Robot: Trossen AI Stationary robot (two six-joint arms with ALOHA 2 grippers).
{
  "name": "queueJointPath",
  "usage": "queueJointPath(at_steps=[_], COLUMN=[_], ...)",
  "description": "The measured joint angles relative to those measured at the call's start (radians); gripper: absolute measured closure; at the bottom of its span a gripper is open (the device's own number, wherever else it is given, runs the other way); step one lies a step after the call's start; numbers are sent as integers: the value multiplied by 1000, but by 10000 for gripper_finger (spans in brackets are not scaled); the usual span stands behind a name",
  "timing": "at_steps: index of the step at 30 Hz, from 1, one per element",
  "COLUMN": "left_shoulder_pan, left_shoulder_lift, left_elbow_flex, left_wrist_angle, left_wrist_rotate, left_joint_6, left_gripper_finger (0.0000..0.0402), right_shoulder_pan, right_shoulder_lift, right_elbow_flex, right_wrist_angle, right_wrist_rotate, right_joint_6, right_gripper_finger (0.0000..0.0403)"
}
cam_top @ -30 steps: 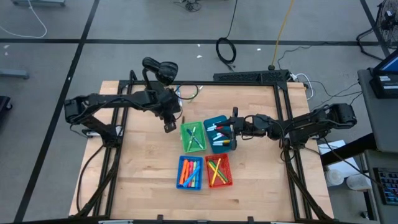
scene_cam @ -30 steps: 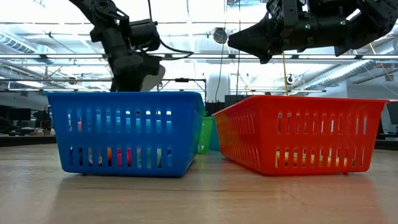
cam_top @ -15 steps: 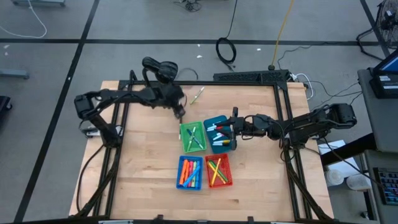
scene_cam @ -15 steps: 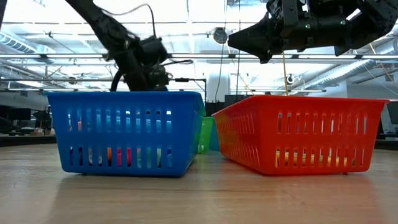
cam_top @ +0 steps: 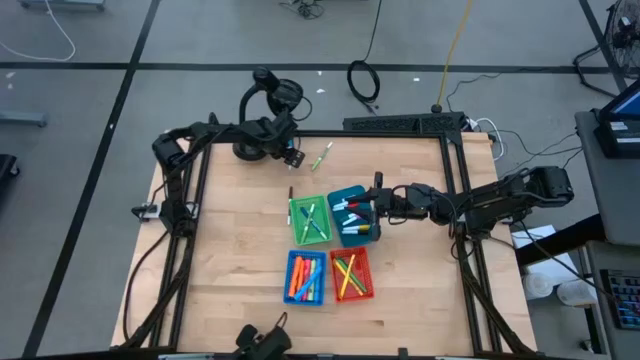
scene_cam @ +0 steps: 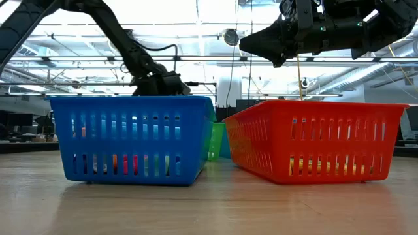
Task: Pick & Place Markers
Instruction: Put the blue marker into the green bin
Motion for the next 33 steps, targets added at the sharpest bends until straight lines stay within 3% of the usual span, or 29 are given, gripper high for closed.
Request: queueJointPath(at_steps=[4, 13, 23, 33], left_shoulder_pan=[-31, -72, -90, -173], left_shoulder_lift=[43, 45, 44, 25], left_elbow_flex=[75, 73, 50, 46], left_wrist_angle=[-115, -155, -197, -252], left_wrist_rotate=[-46, -73, -40, -56], left_joint_6=[4, 21, 6, 79], left_gripper_finger=[196, 244, 380, 381], right_shoulder_pan=[0, 0, 0, 0], right_shoulder_lift=[0, 0, 0, 0], right_elbow_flex=[0, 0, 0, 0], right_wrist_angle=[-6, -9, -8, -9], right_wrist_rotate=[-1, -1, -1, -1], right_joint_6=[1, 7, 7, 7], right_gripper_finger=[312, 312, 312, 312])
